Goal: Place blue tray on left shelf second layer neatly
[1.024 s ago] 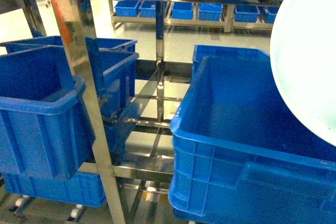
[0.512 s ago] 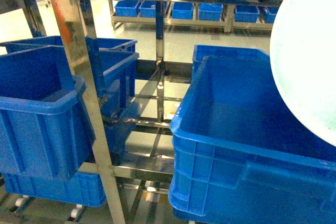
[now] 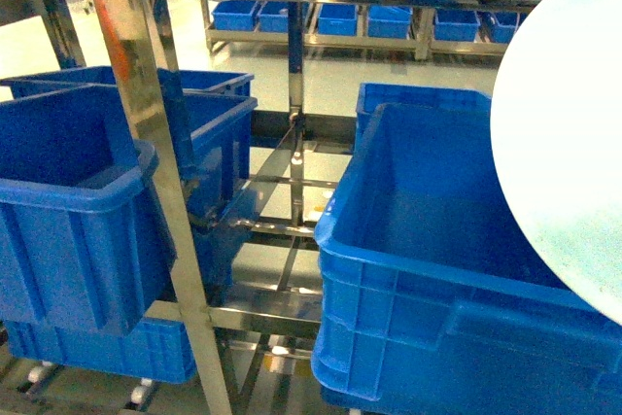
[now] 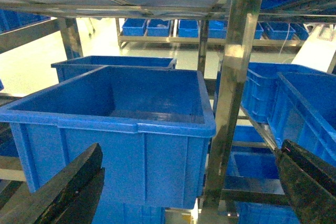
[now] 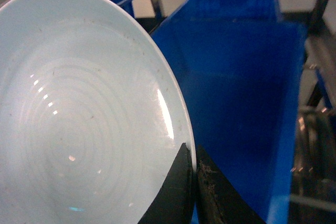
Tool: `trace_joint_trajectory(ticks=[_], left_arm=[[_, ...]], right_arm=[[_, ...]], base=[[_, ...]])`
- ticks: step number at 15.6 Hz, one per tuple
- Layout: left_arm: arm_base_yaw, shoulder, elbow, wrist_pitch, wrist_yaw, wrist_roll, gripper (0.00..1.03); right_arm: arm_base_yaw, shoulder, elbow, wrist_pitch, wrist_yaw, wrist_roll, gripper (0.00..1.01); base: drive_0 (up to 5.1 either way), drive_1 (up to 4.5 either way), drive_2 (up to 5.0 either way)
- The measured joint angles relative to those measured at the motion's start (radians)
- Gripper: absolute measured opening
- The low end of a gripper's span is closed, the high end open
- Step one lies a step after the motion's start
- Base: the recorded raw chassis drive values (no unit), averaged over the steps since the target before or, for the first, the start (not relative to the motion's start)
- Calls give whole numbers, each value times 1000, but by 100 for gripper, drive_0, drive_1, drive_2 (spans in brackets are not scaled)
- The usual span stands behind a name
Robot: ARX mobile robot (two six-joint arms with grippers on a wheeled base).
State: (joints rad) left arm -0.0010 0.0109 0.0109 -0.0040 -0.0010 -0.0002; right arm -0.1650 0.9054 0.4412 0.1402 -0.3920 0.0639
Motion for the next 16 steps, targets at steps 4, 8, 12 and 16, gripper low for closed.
trace_joint_trajectory(ticks=[4, 8, 12, 16], left_arm=[[0, 0, 0, 0, 0, 0, 98], [0, 0, 0, 0, 0, 0, 98], [0, 0, 0, 0, 0, 0, 98], [0, 0, 0, 0, 0, 0, 98]], right_arm=[[-28, 379, 245, -315, -238, 137, 2], [77, 654, 454, -259, -217, 246, 2], [147, 803, 572, -244, -141, 308, 2], [80, 908, 632, -239, 16, 321, 2]], base=[[-216, -216, -216], [-216, -216, -216], [-216, -216, -216], [-216, -216, -216]])
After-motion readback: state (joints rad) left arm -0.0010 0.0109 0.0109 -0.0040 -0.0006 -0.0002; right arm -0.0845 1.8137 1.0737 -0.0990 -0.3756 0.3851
